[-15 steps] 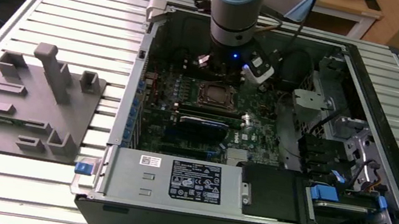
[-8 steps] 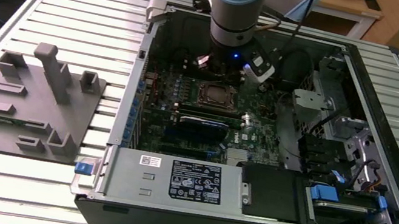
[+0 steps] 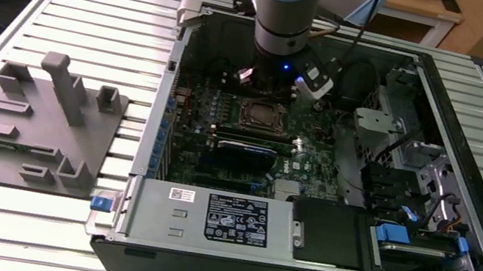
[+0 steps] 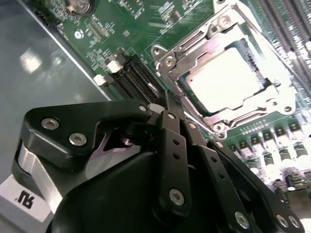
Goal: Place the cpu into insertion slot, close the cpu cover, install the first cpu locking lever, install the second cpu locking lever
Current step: 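Install the first cpu locking lever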
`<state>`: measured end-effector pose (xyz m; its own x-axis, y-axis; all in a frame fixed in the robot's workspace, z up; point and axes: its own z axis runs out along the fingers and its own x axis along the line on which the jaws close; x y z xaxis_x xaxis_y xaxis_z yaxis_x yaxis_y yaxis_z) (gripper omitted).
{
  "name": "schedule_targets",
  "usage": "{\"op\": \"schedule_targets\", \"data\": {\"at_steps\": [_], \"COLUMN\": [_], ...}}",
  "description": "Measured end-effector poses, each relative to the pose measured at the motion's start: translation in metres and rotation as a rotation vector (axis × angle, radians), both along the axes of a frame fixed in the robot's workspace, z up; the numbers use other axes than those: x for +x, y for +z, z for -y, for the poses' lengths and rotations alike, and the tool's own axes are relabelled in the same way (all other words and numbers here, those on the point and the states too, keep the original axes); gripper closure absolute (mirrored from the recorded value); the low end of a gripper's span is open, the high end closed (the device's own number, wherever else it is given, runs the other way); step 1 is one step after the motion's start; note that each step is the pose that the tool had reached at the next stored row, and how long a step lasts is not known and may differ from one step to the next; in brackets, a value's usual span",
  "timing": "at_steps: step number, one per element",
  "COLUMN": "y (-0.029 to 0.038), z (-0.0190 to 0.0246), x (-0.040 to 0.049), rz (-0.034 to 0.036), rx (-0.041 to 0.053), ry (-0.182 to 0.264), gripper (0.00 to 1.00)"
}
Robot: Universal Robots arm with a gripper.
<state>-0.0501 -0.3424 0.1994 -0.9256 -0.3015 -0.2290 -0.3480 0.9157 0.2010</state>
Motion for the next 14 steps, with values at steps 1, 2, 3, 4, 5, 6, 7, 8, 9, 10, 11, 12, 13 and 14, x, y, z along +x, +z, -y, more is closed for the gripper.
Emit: {"op": "schedule_targets", "data": {"at_steps": [1,2,3,4,5,6,7,8,9,10,11,12,13,14], "y": [0.0001,0.0001,0.0001,0.0001,0.0001,0.0001,0.0001,0.0001,0.0004,0.0011,0.0019,0.0028,0.0039,0.0054], "z": [0.0000,0.0000,0.0000,0.0000,0.0001,0.0000,0.0001,0.0000,0.0000,0.0000,0.0000,0.0000,0.0000,0.0000], "x": [0.0000,0.0000,0.0000,0.0000,0.0000,0.0000,0.0000,-0.0001,-0.0001,0.0000,0.0000,0.0000,0.0000,0.0000], "rz": [0.0000,0.0000,-0.0001,0.0000,0.0000,0.0000,-0.0001,0.0000,0.0000,0.0000,0.0001,0.0001,0.0001,0.0001], "rx": [-0.0081,-0.0156,-0.0184,-0.0184,-0.0185,-0.0185,-0.0175,-0.0150,-0.0146,-0.0145,-0.0144,-0.0144,-0.0144,-0.0144], "ry": [0.000,0.000,0.000,0.000,0.000,0.000,0.000,0.001,0.002,0.003,0.005,0.006,0.007,0.008], "gripper": [0.89,0.89,0.89,0.89,0.89,0.89,0.89,0.89,0.89,0.89,0.89,0.89,0.89,0.89]}}
